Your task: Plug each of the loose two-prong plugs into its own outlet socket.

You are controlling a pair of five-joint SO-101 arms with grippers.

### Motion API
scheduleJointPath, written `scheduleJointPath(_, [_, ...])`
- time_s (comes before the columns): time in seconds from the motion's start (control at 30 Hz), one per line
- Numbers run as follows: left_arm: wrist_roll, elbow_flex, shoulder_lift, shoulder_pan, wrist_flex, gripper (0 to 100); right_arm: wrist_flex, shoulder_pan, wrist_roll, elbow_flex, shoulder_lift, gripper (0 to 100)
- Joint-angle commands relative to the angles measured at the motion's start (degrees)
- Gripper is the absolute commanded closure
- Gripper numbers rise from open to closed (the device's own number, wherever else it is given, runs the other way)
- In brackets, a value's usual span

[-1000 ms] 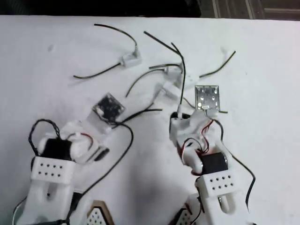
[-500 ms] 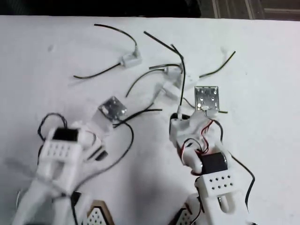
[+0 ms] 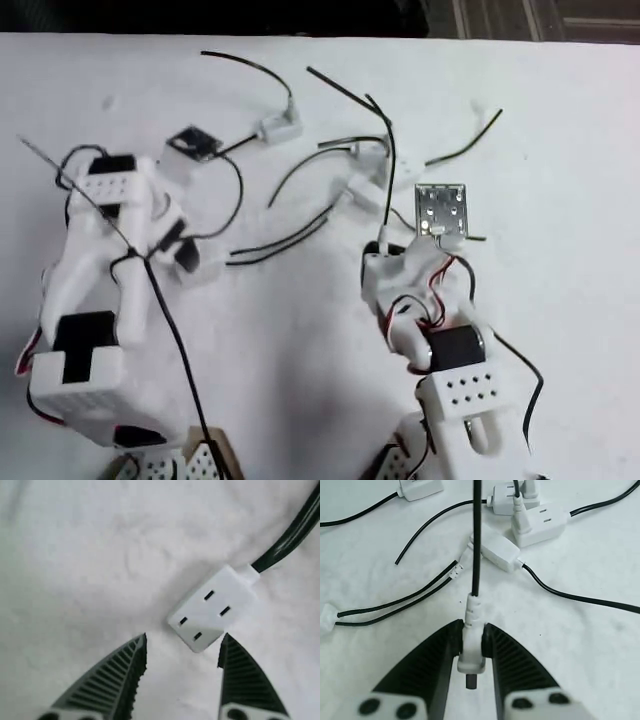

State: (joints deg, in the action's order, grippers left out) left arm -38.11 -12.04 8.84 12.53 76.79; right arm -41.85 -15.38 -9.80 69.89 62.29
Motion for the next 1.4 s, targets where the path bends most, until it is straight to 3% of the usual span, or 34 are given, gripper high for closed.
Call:
scheduleJointPath(0.0, [-0.62, 5.98, 0.13, 0.4, 3.69, 76, 1.27, 0.31, 0.0, -0.26, 0.66, 98.1])
scheduleJointPath(0.4, [-16.62, 3.69, 0.84, -2.33, 3.69, 71, 1.27, 0.22, 0.09, -0.26, 0.66, 98.1])
scheduleJointPath(0.73, [-18.55, 9.41, 14.73, -3.91, 1.85, 73, 1.27, 0.31, 0.09, -0.26, 0.66, 98.1])
scheduleJointPath(1.0, [-13.89, 10.64, 13.67, -8.22, 10.11, 97, 1.27, 0.31, 0.09, -0.26, 0.66, 98.1])
scheduleJointPath(1.13, [-2.64, 7.3, 10.15, -11.3, 12.92, 98, 1.27, 0.31, 1.67, -0.26, 0.66, 98.1])
scheduleJointPath(1.37, [7.56, -4.48, -2.86, -14.46, 8.62, 96, 1.27, 0.31, 1.76, -0.18, 0.75, 98.1])
